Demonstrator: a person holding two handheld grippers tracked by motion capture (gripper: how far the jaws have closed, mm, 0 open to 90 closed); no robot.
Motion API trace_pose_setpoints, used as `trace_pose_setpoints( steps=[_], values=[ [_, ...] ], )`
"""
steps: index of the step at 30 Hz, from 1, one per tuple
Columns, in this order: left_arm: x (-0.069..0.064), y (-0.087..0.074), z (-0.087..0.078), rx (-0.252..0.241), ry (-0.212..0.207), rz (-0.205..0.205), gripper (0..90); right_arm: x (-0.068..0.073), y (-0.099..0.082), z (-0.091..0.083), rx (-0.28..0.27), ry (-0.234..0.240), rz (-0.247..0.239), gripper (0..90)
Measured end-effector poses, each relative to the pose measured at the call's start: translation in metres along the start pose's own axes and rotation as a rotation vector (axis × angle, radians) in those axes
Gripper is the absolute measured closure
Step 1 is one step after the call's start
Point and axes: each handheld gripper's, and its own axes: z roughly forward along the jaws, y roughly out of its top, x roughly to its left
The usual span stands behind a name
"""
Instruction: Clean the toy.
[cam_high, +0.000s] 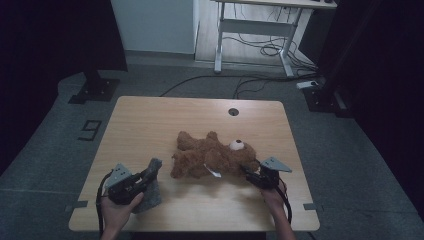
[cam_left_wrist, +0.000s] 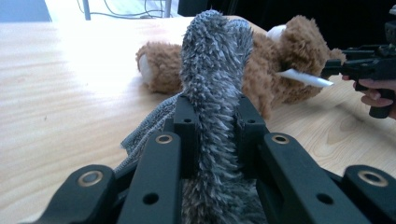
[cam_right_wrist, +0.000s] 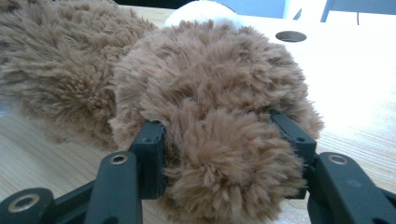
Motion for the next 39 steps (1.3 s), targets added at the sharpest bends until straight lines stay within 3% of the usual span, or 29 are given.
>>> trace_pose_setpoints(
  steps=[10,14,17,22,23,24,25,26,27,28,29,30,32,35,36,39],
  values=[
    [-0.016,0.048,-0.001,-0.04,-0.024,0.059,75.0,-0.001,0.0,0.0,0.0,0.006,0.006,47.2],
    [-0.031,0.074,0.013,-0.043,-0.073,0.078,75.1,-0.001,0.0,0.0,0.0,0.01,0.01,47.2],
    [-0.038,0.082,0.03,-0.024,-0.088,0.078,75.2,-0.002,0.0,0.0,0.0,0.014,0.011,47.2],
    [-0.046,0.084,0.053,0.01,-0.104,0.079,75.2,-0.001,-0.001,0.0,0.0,0.015,0.011,47.2],
    [-0.049,0.084,0.065,0.032,-0.107,0.081,75.2,-0.001,-0.001,0.0,0.0,0.015,0.012,47.2],
    [-0.049,0.084,0.065,0.032,-0.107,0.081,75.2,-0.001,-0.001,0.0,0.0,0.015,0.012,47.2],
    [-0.053,0.082,0.079,0.058,-0.12,0.073,75.2,-0.001,-0.001,0.0,-0.001,0.016,0.013,47.2],
    [-0.053,0.082,0.079,0.058,-0.12,0.073,75.2,-0.001,-0.001,0.0,-0.001,0.016,0.013,47.2],
    [-0.057,0.079,0.094,0.086,-0.127,0.069,75.2,-0.001,-0.001,0.0,-0.003,0.017,0.015,47.2],
    [-0.057,0.079,0.094,0.086,-0.127,0.069,75.2,-0.001,-0.001,0.0,-0.003,0.017,0.015,47.2],
    [-0.059,0.076,0.11,0.114,-0.117,0.066,75.2,-0.001,-0.001,0.0,-0.002,0.021,0.019,47.2],
    [-0.059,0.076,0.11,0.114,-0.117,0.066,75.2,-0.001,-0.001,0.0,-0.002,0.021,0.019,47.2],
    [-0.057,0.069,0.13,0.158,-0.106,0.041,75.3,-0.001,-0.001,0.0,-0.003,0.022,0.02,47.2],
    [-0.053,0.063,0.137,0.173,-0.115,0.009,75.5,-0.001,-0.001,0.0,-0.003,0.023,0.018,47.2],
    [-0.053,0.059,0.141,0.183,-0.137,-0.01,75.6,-0.001,-0.001,0.0,-0.004,0.025,0.019,47.3],
    [-0.061,0.058,0.142,0.185,-0.152,0.015,75.6,-0.001,-0.001,0.001,-0.002,0.028,0.034,47.3]
  ],
)
